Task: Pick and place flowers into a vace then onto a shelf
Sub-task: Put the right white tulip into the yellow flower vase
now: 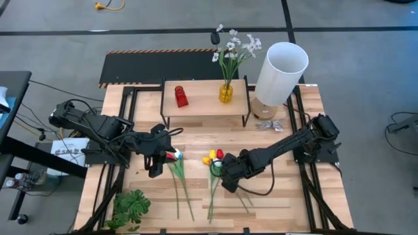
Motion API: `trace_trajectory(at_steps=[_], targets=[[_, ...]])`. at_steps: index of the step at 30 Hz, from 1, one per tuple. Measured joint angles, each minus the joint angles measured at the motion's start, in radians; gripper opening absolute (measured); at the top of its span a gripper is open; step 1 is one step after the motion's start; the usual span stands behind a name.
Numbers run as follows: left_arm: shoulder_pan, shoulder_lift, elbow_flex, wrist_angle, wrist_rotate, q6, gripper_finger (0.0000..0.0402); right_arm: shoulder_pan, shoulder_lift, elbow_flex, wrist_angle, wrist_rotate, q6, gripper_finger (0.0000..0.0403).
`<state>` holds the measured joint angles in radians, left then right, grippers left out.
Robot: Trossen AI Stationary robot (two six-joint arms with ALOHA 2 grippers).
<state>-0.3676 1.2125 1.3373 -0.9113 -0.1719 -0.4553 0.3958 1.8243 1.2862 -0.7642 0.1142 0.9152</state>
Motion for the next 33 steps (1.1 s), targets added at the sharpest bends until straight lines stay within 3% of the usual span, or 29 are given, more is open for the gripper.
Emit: trace_trajectory(at_steps=[21, 33], targets=[[0.0, 0.0, 0.001, -0.017, -0.011, -0.001, 0.0158, -0.017, 0.124, 0.001, 0.089, -0.09, -0.075, 0.0187], [0.0, 0.0, 0.001, -0.018, -0.012, -0.001, 0.0158, -0.019, 0.125, 0.001, 0.094, -0.085, -0.087, 0.0077]])
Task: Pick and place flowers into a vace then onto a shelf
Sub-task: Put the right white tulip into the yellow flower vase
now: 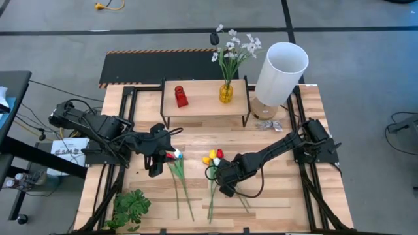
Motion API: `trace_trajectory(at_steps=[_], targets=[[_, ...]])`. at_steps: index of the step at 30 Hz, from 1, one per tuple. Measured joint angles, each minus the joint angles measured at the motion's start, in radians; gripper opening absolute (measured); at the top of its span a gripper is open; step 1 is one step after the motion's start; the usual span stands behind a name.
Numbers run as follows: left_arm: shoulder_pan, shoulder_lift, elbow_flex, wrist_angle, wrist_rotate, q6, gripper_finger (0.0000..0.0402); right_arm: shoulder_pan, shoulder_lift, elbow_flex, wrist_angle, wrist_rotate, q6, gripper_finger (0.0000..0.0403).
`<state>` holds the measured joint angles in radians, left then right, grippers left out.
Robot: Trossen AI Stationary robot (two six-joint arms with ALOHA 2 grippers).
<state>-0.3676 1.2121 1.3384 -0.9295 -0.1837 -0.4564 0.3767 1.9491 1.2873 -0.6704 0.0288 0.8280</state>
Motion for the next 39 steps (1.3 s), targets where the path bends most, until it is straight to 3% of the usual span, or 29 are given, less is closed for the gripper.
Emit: trace_trajectory(at_steps=[8, 19, 31, 39], targets=[[0.0, 0.0, 0.0, 0.0, 0.0, 0.0, 0.0158, 0.0, 0.0, 0.0, 0.0, 0.0, -0.016, 0.0006], [0.0, 0.0, 0.0, 0.0, 0.0, 0.0, 0.0158, 0.017, 0.0, 0.068, -0.099, 0.003, -0.009, 0.0004], [0.0, 0.0, -0.001, 0.0, 0.0, -0.002, 0.0158, 0.117, 0.0, 0.302, -0.375, 0.018, -0.025, 0.0001], [0.0, 0.0, -0.001, 0.0, 0.001, 0.01, 0.0158, 0.23, -0.001, 0.414, -0.359, -0.121, -0.025, 0.0001]])
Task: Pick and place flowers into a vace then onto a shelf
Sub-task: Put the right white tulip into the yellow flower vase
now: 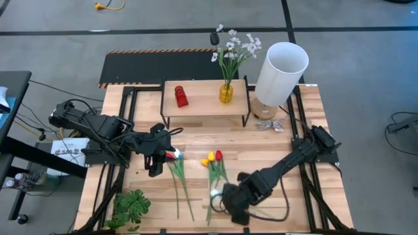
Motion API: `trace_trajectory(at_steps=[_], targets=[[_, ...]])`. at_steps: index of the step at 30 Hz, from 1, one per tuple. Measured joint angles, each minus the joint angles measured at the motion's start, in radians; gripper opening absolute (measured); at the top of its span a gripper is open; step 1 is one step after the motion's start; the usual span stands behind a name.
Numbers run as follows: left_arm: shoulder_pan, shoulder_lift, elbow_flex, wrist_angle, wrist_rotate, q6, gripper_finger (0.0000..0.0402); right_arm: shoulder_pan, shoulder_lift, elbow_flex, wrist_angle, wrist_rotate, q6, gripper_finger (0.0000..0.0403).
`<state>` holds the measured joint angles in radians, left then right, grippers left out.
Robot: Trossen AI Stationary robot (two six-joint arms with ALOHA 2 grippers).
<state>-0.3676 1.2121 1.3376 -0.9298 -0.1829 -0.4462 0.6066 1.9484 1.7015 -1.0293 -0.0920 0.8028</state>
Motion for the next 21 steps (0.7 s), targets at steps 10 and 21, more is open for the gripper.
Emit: trace_trajectory(at_steps=[10, 21], targets=[[0.0, 0.0, 0.0, -0.01, 0.003, 0.135, 0.0158, 0.009, 0.0, 0.063, 0.354, 0.071, -0.011, 0.0], [0.0, 0.0, 0.0, -0.164, -0.054, 0.096, 0.0158, -0.162, 0.0, 0.139, 0.378, 0.475, -0.196, 0.0]])
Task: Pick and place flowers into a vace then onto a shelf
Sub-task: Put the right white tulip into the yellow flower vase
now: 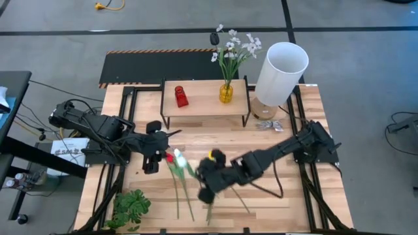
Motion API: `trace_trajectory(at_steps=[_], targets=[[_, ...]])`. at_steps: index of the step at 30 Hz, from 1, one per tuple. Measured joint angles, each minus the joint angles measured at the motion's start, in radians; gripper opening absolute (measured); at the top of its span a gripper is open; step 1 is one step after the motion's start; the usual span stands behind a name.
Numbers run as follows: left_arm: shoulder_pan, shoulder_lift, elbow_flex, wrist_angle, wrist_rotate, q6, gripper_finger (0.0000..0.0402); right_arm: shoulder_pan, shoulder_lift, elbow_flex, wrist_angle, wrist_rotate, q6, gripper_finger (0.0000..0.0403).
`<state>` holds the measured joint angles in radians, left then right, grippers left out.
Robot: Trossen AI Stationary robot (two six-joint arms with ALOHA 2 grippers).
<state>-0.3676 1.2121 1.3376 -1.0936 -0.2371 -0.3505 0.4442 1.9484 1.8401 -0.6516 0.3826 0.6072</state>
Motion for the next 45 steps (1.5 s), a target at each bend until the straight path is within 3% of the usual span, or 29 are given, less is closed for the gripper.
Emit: trace_trajectory(at_steps=[12, 20, 27, 34, 38, 45], targets=[[0.0, -0.002, 0.0, -0.225, -0.063, -0.084, 0.0158, -0.183, 0.0, 0.06, -0.008, 0.355, -0.042, 0.0], [0.0, -0.004, 0.0, -0.225, -0.076, -0.078, 0.0158, -0.29, 0.0, 0.171, 0.008, 0.603, -0.206, 0.0], [0.0, -0.004, 0.0, -0.223, -0.117, -0.075, 0.0158, -0.372, 0.0, 0.251, 0.005, 0.907, -0.22, 0.0], [0.0, -0.004, 0.0, -0.212, -0.117, -0.057, 0.0158, -0.316, 0.0, 0.311, -0.067, 0.996, -0.243, 0.0], [0.0, -0.004, 0.0, -0.189, -0.118, -0.027, 0.0158, -0.233, 0.0, 0.312, -0.176, 1.013, -0.117, 0.0], [0.0, -0.004, 0.0, -0.127, -0.116, 0.036, 0.0158, -0.068, 0.0, 0.292, -0.518, 1.056, 0.394, 0.0]])
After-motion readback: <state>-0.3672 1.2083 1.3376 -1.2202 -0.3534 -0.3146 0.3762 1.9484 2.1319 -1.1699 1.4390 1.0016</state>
